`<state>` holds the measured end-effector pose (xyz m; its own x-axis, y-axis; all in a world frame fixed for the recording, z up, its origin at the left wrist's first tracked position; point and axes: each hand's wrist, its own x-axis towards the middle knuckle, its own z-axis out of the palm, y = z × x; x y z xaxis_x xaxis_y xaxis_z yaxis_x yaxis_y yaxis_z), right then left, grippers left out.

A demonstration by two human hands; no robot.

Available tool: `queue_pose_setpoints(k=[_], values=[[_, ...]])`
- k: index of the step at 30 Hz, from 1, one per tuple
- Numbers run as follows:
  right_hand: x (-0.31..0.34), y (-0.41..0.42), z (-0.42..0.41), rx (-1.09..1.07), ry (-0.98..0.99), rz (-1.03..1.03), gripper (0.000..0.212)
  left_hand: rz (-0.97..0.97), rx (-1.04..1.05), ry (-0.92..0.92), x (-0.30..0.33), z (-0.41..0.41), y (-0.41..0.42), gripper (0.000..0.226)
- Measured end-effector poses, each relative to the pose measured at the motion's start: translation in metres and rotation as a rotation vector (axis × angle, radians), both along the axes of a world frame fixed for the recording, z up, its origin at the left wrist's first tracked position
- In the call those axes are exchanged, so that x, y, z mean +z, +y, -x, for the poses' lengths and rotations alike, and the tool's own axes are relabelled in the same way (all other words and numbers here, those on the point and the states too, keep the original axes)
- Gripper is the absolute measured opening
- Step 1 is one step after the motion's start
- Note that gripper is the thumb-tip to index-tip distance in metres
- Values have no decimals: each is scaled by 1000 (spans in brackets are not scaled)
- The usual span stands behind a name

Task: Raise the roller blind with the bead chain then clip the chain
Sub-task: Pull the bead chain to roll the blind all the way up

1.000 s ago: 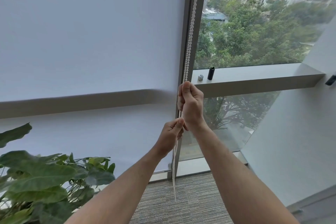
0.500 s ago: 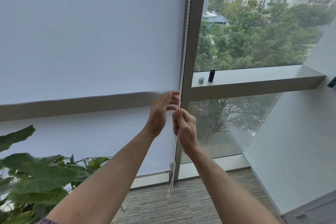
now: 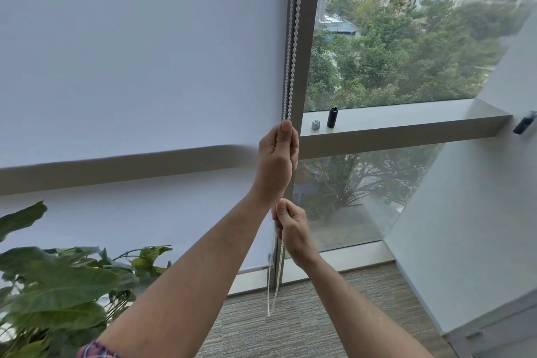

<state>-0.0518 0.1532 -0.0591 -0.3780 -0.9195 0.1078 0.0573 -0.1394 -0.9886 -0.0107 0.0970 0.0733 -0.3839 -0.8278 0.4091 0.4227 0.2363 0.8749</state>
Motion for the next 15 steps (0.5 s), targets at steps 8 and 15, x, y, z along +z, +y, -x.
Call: queue_pose_setpoints(k=[8,15], values=[[5,1,19,205,109,-81,19,9,63,-40,-4,-4,3,44],[41,-12,45,153,-79,12,42,-40,117,-124,-48,-15,9,42]])
